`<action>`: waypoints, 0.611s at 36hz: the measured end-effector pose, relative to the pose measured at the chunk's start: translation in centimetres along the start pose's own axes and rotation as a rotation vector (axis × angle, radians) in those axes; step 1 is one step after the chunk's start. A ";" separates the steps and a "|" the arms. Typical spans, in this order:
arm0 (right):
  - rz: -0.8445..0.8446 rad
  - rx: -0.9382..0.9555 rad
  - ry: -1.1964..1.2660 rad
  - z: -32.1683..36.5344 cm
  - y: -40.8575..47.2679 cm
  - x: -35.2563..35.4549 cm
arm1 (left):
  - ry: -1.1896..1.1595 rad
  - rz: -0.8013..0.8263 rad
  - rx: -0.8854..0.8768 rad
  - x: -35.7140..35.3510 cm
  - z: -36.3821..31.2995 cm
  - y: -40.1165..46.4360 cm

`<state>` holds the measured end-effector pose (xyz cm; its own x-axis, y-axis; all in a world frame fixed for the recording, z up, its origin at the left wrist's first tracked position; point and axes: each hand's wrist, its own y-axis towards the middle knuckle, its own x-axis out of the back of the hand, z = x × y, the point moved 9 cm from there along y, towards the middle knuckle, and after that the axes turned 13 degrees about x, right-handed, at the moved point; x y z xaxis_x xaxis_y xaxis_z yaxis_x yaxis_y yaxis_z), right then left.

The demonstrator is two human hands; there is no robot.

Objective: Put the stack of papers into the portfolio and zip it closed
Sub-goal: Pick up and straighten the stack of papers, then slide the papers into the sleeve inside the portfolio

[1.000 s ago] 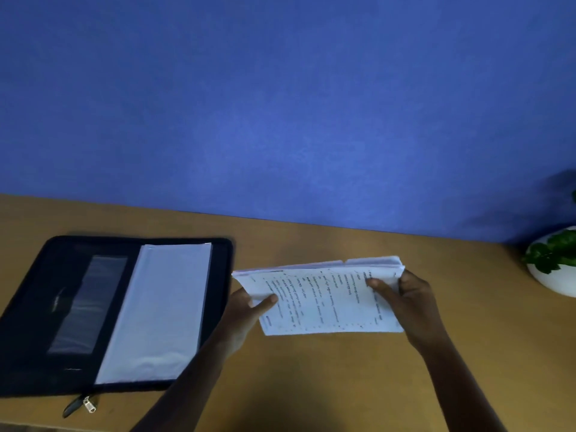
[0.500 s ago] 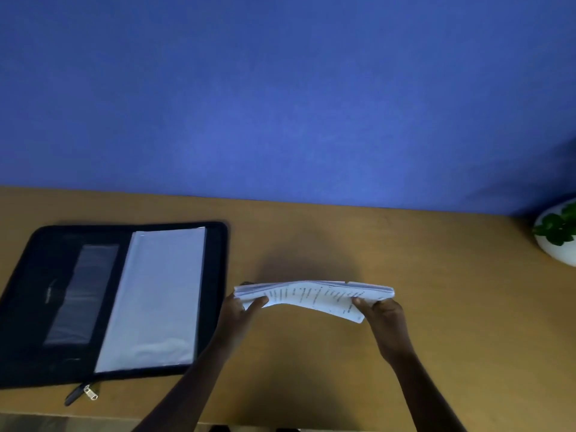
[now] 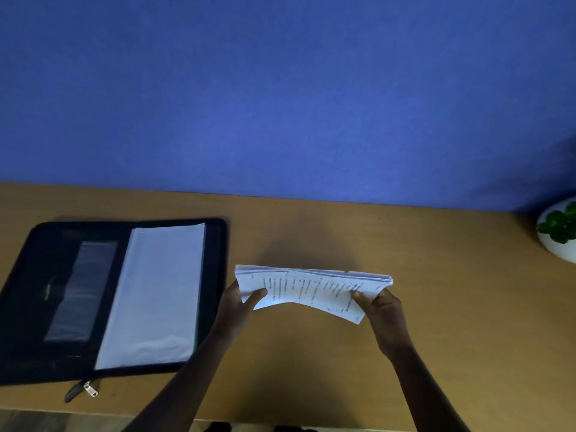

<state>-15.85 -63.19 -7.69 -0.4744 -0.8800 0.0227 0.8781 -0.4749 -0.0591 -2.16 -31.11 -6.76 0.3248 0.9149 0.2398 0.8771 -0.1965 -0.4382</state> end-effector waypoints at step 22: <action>0.224 -0.400 0.303 -2.9 -2.6 -3.4 | 0.079 0.200 0.274 2.7 2.1 1.8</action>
<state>-16.68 -58.93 -10.54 -0.3271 -0.8897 -0.3186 0.8953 -0.1840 -0.4057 -0.49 -28.27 -8.74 0.5164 0.8356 0.1876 0.6694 -0.2572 -0.6969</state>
